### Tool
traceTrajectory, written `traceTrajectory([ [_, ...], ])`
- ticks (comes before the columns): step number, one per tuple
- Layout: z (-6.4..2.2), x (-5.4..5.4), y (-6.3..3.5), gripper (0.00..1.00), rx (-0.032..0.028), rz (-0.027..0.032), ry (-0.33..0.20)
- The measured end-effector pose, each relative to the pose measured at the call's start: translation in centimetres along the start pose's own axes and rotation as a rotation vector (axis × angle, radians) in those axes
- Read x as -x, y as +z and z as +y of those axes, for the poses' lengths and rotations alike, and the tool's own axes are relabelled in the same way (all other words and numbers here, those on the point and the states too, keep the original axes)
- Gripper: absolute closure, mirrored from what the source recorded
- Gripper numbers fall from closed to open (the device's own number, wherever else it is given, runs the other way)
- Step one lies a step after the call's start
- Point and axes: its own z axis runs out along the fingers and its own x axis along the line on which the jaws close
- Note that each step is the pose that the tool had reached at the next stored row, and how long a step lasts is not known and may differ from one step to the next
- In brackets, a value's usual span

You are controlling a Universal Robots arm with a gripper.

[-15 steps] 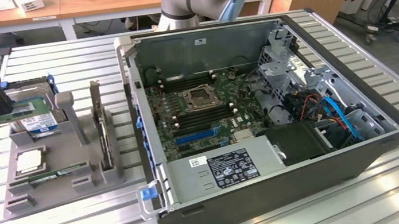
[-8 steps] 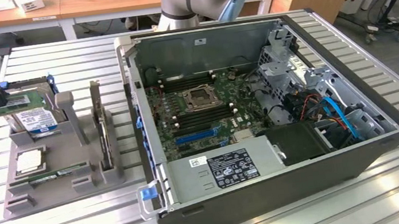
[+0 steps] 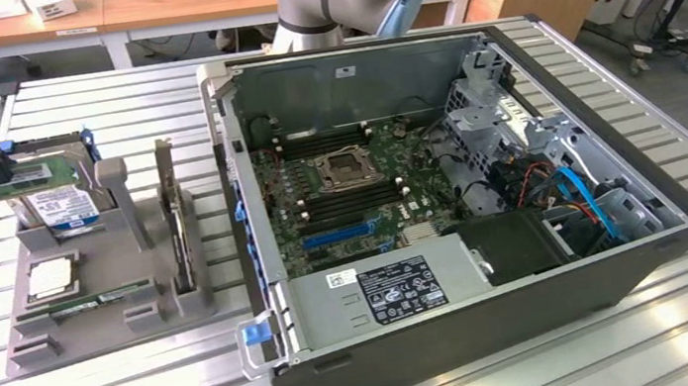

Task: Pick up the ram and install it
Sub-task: 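Pick up the ram and move it above insertion slot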

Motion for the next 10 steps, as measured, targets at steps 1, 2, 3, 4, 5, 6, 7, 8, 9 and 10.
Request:
traceTrajectory([
  [1, -0.08, 0.0, 0.00, 0.88, 0.0001, 0.0001, 0.000],
  [2, -0.22, 0.0, 0.00, 0.88, 0.0000, 0.0000, 0.000],
  [3, -0.37, 0.0, 0.00, 0.88, -0.0001, -0.0001, 0.000],
  [4, -0.52, 0.0, -0.01, 0.88, 0.0000, 0.0000, 0.000],
  [5, -0.70, 0.0, -0.01, 0.88, -0.0001, -0.0001, 0.000],
  [6, -0.87, 0.0, -0.02, 0.88, -0.0001, -0.0001, 0.000],
  [7, -1.06, 0.0, -0.02, 0.88, -0.0001, -0.0001, 0.000],
  [8, -1.25, 0.0, -0.03, 0.88, -0.0002, -0.0001, 0.000],
  [9, -1.46, 0.0, -0.03, 0.88, -0.0002, -0.0002, 0.000],
  [10, -1.66, 0.0, -0.04, 0.88, -0.0002, -0.0002, 0.000],
])
